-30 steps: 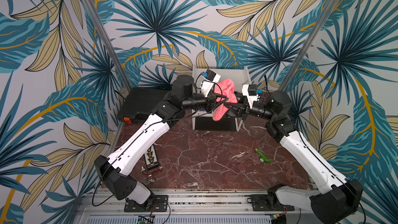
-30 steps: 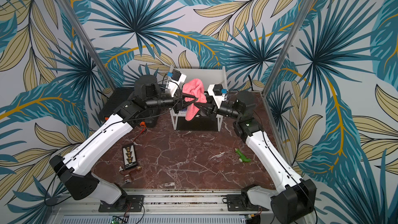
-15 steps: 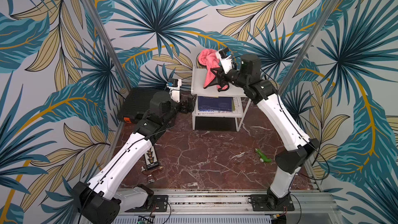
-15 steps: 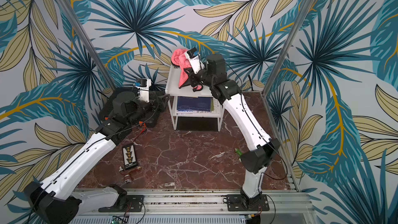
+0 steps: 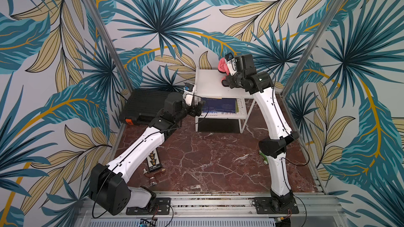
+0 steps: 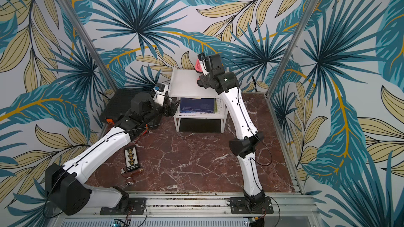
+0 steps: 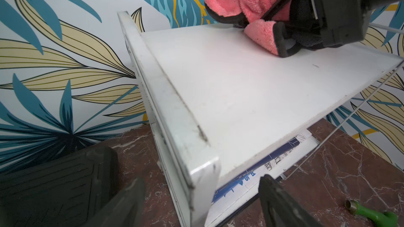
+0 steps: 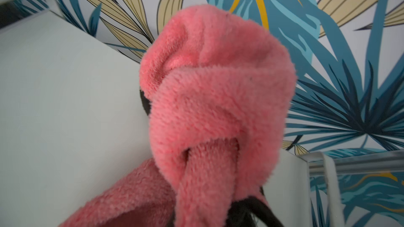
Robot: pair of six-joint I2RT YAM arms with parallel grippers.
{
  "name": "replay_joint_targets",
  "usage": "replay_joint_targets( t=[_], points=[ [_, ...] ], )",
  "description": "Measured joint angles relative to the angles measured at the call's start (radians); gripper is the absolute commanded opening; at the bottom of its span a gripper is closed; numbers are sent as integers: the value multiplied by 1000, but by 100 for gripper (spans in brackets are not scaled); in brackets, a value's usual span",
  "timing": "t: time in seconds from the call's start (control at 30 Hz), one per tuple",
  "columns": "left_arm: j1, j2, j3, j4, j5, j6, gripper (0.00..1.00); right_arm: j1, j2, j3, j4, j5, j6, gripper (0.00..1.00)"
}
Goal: Wipe the bookshelf clean with a cloth
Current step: Wipe the dust from the shelf.
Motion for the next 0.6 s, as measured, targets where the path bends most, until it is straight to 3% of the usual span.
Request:
replay_joint_targets(
  t=[0.33,0.47,0.6],
  points=[
    [0,71,-14,43,47,52,73,90,95,92,98,-217,51,0],
    [0,71,-22,54,59,69,71,92,82,132,-5,-189,24,0],
    [-2,65,-48,80,64,82,70,13,21,132,-162,-84,4,0]
  ],
)
